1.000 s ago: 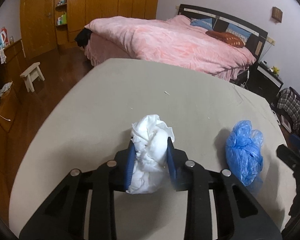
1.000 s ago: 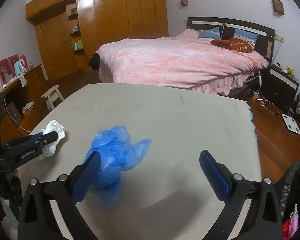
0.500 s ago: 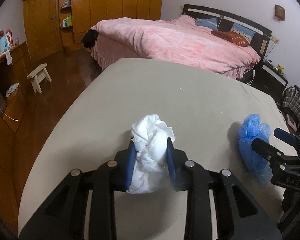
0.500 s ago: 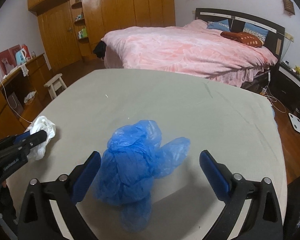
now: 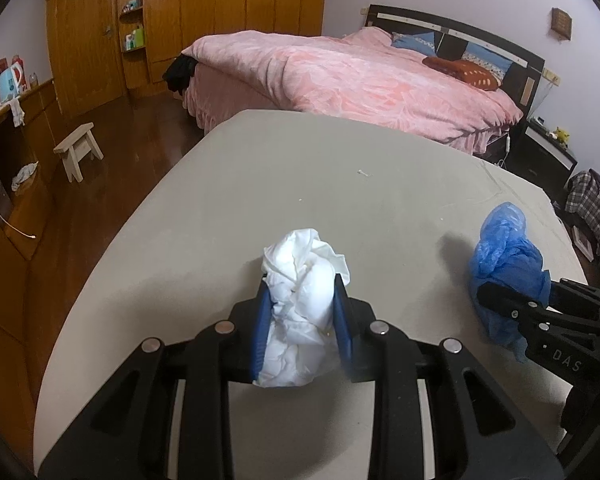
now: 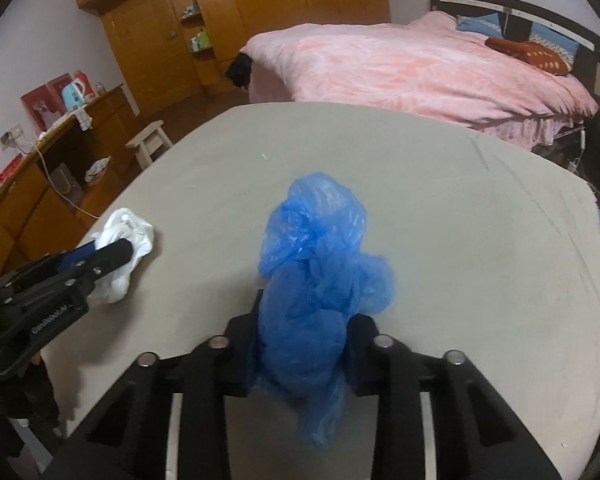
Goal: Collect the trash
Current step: 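Grasp the blue shoe covers with the right gripper while the left holds the cloth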
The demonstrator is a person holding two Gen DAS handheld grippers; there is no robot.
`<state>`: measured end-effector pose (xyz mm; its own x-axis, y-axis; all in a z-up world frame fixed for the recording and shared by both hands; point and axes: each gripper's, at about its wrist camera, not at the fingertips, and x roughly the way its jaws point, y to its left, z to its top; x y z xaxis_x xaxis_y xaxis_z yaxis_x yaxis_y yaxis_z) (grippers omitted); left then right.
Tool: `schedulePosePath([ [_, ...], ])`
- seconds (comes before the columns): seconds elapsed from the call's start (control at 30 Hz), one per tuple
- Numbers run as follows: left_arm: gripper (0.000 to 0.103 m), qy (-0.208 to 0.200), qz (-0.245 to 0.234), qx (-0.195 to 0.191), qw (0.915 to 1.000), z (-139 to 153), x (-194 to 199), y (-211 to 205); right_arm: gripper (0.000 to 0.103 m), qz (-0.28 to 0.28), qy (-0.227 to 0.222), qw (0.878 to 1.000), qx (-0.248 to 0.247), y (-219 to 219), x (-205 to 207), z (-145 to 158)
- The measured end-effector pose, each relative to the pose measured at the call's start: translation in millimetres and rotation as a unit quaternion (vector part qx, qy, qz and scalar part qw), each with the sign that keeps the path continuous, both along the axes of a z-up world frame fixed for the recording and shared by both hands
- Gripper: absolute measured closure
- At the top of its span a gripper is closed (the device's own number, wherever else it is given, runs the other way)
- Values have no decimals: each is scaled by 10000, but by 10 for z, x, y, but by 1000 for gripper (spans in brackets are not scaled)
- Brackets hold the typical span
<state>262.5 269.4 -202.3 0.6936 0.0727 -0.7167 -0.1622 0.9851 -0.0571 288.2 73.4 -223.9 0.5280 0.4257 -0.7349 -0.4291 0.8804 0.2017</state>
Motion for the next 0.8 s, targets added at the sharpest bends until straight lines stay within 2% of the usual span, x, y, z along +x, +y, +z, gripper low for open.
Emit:
schedulePosePath([
  [0.37,75,-366,-159,73,9992,323,-187,-291,72,-175,-431,9986,237,-317,-62,501],
  [0.8,75,-765,-331,151,9964,763,-419,-739,72,-278,-793,9954,453,-702,-354,946],
])
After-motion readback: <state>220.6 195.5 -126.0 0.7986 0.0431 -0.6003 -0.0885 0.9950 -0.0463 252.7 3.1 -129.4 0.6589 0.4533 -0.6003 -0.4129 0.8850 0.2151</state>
